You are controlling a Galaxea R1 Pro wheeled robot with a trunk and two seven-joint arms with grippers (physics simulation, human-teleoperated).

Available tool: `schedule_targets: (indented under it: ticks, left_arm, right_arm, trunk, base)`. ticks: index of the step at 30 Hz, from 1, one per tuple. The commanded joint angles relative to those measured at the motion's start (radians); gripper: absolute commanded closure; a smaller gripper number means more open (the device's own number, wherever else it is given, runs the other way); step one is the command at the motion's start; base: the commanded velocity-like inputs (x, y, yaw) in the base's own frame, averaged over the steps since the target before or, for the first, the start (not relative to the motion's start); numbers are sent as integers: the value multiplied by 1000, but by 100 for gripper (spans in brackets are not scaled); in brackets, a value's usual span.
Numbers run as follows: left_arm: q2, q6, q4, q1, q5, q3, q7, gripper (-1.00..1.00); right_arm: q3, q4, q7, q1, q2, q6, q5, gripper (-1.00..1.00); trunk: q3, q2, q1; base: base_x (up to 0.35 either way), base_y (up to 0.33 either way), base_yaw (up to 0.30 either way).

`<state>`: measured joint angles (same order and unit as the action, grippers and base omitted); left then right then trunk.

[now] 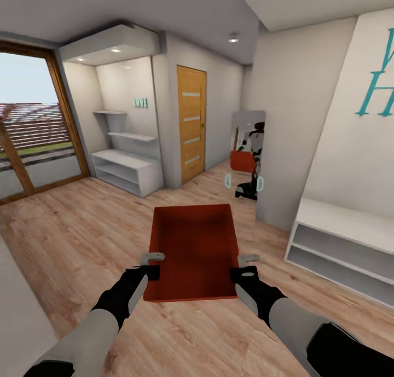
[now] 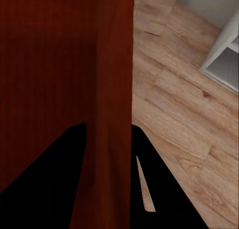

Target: Move the two storage containers from the living room to the garage. In the garage, place one container on the floor and stack the other container on top of it (either order is fine).

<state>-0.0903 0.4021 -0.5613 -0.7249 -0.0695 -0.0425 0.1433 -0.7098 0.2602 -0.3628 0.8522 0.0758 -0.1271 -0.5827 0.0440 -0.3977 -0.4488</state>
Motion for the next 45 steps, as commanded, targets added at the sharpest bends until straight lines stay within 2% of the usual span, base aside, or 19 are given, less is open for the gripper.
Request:
schedule_targets:
  ticks: [1, 9, 38, 45]
  left_arm:
    - [1, 7, 37, 0, 5, -4, 13, 100]
    - [1, 7, 37, -1, 6, -4, 13, 100]
    - [1, 7, 37, 0, 6, -4, 13, 100]
    - [1, 6, 37, -1, 6, -4, 13, 100]
  right_arm:
    - [33, 4, -70, 2, -1, 43, 26, 100]
    - [33, 4, -70, 2, -2, 43, 26, 100]
    - [32, 4, -70, 2, -1, 43, 26, 100]
    - [33, 4, -70, 2, -1, 43, 26, 100]
  trunk:
    - [2, -2, -1]
    - [2, -2, -1]
    - [2, -2, -1]
    - [2, -2, -1]
  base:
    - [322, 0, 267]
    - [322, 0, 234]
    - [322, 0, 7]
    - [322, 0, 216]
